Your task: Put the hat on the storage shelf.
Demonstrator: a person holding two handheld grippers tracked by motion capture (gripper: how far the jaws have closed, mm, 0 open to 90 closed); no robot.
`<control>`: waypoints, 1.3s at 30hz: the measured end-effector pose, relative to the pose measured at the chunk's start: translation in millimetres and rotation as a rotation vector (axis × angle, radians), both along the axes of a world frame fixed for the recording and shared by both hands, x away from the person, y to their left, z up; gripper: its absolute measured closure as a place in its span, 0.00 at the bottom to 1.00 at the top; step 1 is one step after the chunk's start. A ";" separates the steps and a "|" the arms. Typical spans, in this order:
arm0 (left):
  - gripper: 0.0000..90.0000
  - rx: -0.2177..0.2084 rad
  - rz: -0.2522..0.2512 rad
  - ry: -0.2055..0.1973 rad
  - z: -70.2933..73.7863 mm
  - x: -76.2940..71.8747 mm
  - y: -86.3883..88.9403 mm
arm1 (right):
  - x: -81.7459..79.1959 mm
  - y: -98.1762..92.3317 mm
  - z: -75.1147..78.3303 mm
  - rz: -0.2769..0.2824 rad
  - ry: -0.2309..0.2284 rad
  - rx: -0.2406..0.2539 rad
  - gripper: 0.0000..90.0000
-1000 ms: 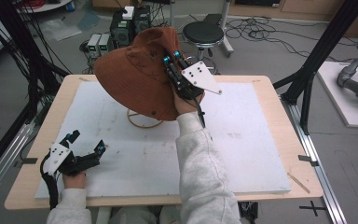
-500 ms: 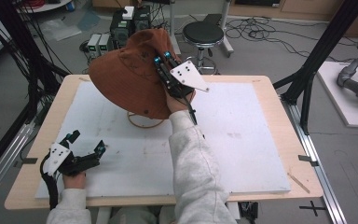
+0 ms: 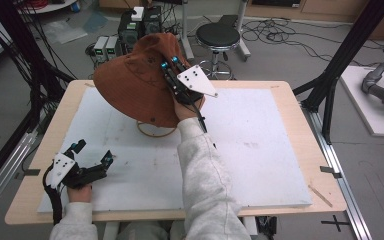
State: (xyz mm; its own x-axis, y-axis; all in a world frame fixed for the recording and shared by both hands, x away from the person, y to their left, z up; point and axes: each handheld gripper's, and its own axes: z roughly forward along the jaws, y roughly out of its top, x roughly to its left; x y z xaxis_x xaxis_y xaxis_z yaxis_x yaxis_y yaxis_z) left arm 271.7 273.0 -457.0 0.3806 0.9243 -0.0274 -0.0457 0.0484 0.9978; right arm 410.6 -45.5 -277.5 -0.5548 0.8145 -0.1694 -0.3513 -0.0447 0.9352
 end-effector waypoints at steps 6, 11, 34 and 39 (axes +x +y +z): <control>0.02 -0.008 -0.003 0.001 0.0 -0.1 1.1 | 0.6 2.3 -1.2 -0.005 0.006 -0.003 0.96; 0.02 -0.007 -0.004 -0.001 -0.1 -0.1 0.9 | 0.8 2.3 -1.2 -0.008 0.005 -0.009 0.95; 0.02 -0.015 -0.009 -0.005 -0.3 -0.3 1.7 | -3.4 -5.2 4.3 0.017 -0.012 0.020 0.86; 0.02 -0.014 -0.009 -0.005 -0.3 -0.4 1.7 | -4.6 -8.7 6.3 0.020 -0.017 0.031 0.84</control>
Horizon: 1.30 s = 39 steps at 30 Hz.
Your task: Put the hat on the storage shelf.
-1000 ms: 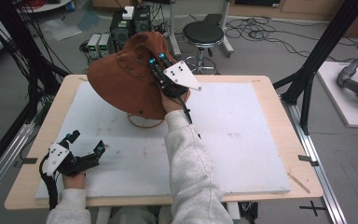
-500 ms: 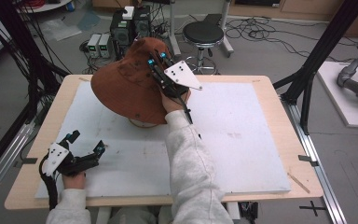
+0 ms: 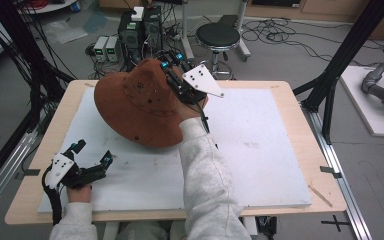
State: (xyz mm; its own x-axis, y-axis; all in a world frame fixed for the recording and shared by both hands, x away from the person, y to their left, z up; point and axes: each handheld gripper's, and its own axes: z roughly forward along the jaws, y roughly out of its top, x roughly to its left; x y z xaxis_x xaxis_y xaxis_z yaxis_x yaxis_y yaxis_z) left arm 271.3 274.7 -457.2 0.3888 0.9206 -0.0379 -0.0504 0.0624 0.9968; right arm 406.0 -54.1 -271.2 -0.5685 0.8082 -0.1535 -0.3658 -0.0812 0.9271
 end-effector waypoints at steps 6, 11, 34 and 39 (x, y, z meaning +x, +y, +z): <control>0.02 0.000 -0.001 0.000 0.1 0.0 -0.3 | -1.8 -3.7 -0.7 0.001 0.009 0.004 0.83; 0.02 0.000 -0.002 0.001 0.0 0.1 -0.1 | -3.0 -9.8 -0.2 -0.015 0.010 0.005 0.80; 0.02 0.017 0.000 0.002 0.2 0.3 -1.6 | -15.3 -46.7 1.8 -0.169 0.088 0.065 0.24; 0.02 0.014 0.000 0.002 0.3 0.5 -2.0 | -20.5 -53.5 3.6 -0.215 0.111 0.080 0.18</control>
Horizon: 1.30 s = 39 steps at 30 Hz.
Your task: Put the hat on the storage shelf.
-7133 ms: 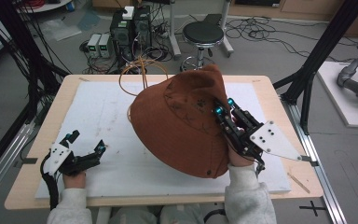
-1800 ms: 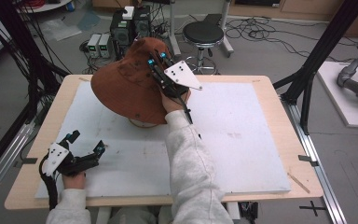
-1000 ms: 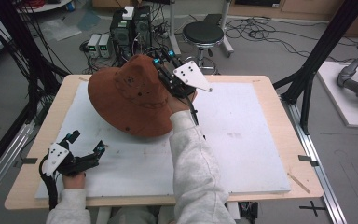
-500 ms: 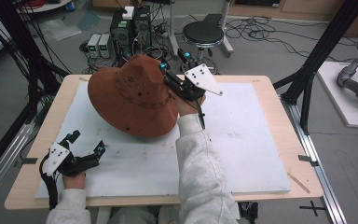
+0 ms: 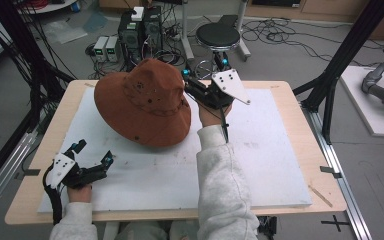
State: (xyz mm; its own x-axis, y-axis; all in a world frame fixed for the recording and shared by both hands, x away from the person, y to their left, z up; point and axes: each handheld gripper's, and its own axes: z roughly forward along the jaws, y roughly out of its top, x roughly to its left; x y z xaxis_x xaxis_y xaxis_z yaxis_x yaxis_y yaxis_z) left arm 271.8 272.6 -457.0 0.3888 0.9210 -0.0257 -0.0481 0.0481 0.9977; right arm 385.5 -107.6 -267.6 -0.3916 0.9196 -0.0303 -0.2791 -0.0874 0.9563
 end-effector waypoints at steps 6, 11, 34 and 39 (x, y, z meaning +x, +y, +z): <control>0.02 0.001 0.000 0.002 0.0 0.2 0.1 | -6.3 -8.9 1.7 -0.033 0.015 0.002 0.12; 0.02 0.005 -0.001 0.003 0.0 0.3 0.0 | -13.0 -21.3 1.4 -0.056 0.016 -0.005 0.11; 0.02 0.008 0.000 0.002 0.2 0.2 -0.9 | -45.8 -79.9 -21.6 -0.186 0.093 -0.017 0.11; 0.02 0.008 0.001 0.001 0.1 0.2 -1.0 | -54.7 -92.8 -27.3 -0.216 0.099 -0.008 0.11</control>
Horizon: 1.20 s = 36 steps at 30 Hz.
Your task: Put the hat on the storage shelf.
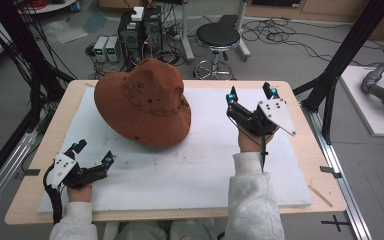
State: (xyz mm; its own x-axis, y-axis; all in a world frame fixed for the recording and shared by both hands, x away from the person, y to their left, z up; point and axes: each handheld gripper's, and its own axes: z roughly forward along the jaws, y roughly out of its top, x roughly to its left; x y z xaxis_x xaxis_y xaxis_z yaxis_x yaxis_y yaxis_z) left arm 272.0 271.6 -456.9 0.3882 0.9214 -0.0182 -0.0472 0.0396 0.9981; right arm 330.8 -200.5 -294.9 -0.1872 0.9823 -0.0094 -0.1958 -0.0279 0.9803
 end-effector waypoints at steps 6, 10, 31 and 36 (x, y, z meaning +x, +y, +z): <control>0.02 0.002 0.000 -0.001 0.0 -0.1 0.1 | -11.3 -18.1 -8.3 -0.041 0.007 0.007 0.11; 0.02 0.002 0.000 -0.001 0.0 -0.1 -0.1 | -17.0 -29.4 -17.7 -0.059 0.025 0.025 0.11; 0.02 0.008 0.002 0.000 0.1 -0.4 0.1 | -39.0 -52.4 -51.6 -0.101 0.043 0.016 0.11; 0.02 0.010 0.001 0.000 0.1 -0.4 0.1 | -45.2 -58.1 -61.7 -0.116 0.053 0.015 0.11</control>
State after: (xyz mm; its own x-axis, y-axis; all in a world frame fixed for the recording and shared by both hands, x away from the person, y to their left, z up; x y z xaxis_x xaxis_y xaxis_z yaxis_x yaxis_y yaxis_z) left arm 271.6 271.8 -456.8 0.3875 0.9218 -0.0090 -0.0477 0.0298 0.9984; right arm 285.6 -258.5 -356.5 -0.0723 0.9973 0.0123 -0.1466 -0.0228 0.9889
